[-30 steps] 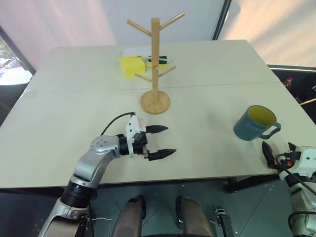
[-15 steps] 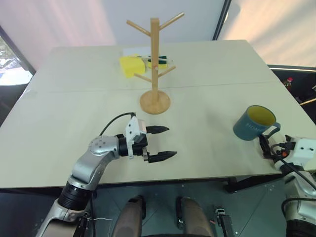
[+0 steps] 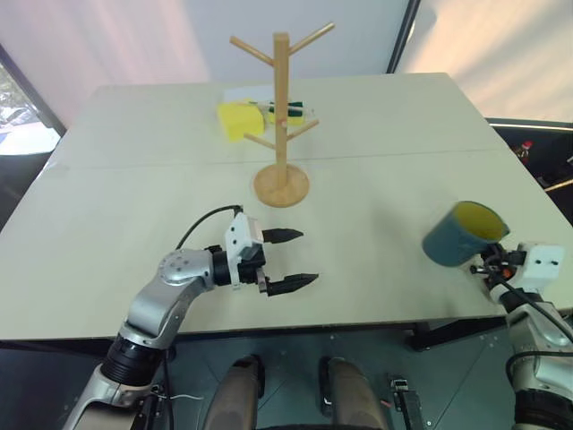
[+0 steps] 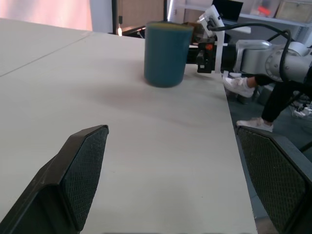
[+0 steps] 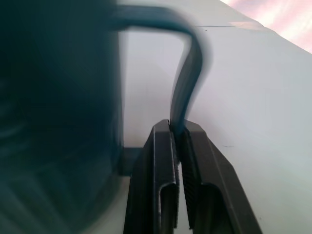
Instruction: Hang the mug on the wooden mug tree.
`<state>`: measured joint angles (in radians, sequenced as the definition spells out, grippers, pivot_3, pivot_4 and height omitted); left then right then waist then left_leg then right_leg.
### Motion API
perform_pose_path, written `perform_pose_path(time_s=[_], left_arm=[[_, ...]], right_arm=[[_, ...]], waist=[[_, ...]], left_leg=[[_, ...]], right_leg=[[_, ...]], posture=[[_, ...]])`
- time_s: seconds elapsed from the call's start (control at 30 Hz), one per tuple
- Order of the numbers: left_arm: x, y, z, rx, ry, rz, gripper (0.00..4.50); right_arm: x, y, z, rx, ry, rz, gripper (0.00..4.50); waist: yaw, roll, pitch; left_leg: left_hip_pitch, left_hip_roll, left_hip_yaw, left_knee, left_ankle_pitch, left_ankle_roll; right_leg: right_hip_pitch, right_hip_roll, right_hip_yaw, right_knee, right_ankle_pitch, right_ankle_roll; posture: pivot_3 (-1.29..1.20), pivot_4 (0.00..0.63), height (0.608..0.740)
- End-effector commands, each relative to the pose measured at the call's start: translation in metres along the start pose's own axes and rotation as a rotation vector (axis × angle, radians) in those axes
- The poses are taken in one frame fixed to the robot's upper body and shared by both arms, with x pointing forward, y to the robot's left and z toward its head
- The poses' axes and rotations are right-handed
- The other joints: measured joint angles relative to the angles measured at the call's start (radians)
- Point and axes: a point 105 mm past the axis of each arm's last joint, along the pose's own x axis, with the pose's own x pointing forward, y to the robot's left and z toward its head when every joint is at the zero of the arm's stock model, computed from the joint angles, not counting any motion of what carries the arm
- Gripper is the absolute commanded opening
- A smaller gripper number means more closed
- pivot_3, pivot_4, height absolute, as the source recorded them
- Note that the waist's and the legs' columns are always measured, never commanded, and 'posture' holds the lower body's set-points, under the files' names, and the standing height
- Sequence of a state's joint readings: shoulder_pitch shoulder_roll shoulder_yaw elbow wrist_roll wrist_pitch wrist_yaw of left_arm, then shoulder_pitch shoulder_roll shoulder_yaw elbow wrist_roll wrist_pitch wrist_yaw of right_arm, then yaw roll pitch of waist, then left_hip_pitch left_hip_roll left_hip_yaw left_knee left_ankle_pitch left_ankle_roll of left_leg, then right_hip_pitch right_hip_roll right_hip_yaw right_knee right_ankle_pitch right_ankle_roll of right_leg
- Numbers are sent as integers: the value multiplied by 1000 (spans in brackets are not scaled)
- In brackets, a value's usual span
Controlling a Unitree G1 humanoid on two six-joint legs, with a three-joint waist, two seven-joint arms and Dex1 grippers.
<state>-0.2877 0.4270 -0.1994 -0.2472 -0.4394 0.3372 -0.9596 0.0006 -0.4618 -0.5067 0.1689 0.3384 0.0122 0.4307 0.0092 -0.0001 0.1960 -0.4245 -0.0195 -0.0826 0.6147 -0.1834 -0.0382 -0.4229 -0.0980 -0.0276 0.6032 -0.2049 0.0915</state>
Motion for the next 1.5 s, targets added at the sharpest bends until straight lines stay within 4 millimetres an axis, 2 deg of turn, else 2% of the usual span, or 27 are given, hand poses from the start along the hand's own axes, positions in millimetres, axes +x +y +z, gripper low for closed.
perform_pose_path(time_s=[0.03, 0.07, 0.13, 0.2, 0.3, 0.43, 0.6, 0.8, 0.93, 1.1, 1.37, 1.5], left_arm=[[-3, 2, 12, 49, -33, 14, 4500], [-6, 6, 13, 53, -37, 34, 4500], [-18, 21, 18, 57, -52, 113, 4500], [-28, 31, 24, 55, -68, 169, 4500], [-53, 48, 35, 69, -105, 266, 4500], [-81, 65, 46, 91, -138, 372, 4500], [-101, 75, 51, 118, -138, 455, 4500], [-106, 75, 52, 129, -146, 499, 4500], [-109, 75, 58, 134, -182, 527, 4500], [-113, 75, 62, 134, -200, 538, 4500], [-116, 74, 67, 142, -213, 534, 4500], [-117, 75, 68, 145, -211, 538, 4500]], right_arm=[[1, 13, 29, -77, -72, 64, 37], [3, 23, 38, -116, -78, 112, 37], [9, 61, 67, -242, -112, 277, 37], [10, 88, 88, -318, -139, 379, 37], [10, 143, 122, -486, -183, 566, 37], [10, 195, 145, -597, -219, 734, 37], [33, 236, 170, -634, -225, 743, 37], [57, 261, 195, -674, -232, 615, 37], [62, 280, 207, -673, -241, 604, 37], [66, 291, 218, -660, -251, 592, 37], [67, 305, 222, -659, -242, 630, 37], [74, 312, 216, -661, -214, 633, 37]], waist=[[0, 0, 0], [-2, 0, 0], [-10, 2, 1], [-23, 2, 1], [-28, 1, 1], [-21, -1, 1], [-21, -3, 3], [-20, -4, 3], [-23, -4, 3], [-25, -4, 3], [-27, -4, 3], [-28, -4, 3]], left_leg=[[0, 0, 0, 0, 0, 0], [0, 0, 0, 0, 0, 0], [0, 0, 0, 0, 0, 0], [0, 0, 1, 0, 0, 0], [3, 1, 0, 1, 0, 0], [3, 3, -1, 0, 0, 0], [-2, 2, 0, 1, 0, 0], [-2, 1, 0, -1, 0, 0], [-2, 1, -1, -1, 0, 0], [-1, 1, -1, -1, 0, 0], [-1, 1, -1, -1, 0, 0], [-1, 1, -1, -1, 0, 0]], right_leg=[[0, 0, 0, 0, 0, 0], [0, 0, 0, 0, 0, 0], [0, 0, 1, 1, 0, 0], [-2, 0, 2, 2, 0, 0], [-2, 0, 2, 7, 0, 0], [-3, 1, -2, 9, 0, 0], [-6, 0, -1, 6, 0, -1], [-6, -1, -1, 7, 2, -3], [-7, 0, -1, 8, 2, -3], [-7, 0, -1, 10, 2, -3], [-7, 0, -1, 10, 2, -3], [-7, 0, -1, 10, 2, -3]], posture=[[0, 150, 740], [0, 150, 740], [0, 150, 740], [0, 150, 740], [0, 150, 740], [0, 150, 740], [0, 150, 740], [0, 150, 740], [0, 150, 740], [0, 150, 740], [0, 150, 740], [0, 150, 740]])
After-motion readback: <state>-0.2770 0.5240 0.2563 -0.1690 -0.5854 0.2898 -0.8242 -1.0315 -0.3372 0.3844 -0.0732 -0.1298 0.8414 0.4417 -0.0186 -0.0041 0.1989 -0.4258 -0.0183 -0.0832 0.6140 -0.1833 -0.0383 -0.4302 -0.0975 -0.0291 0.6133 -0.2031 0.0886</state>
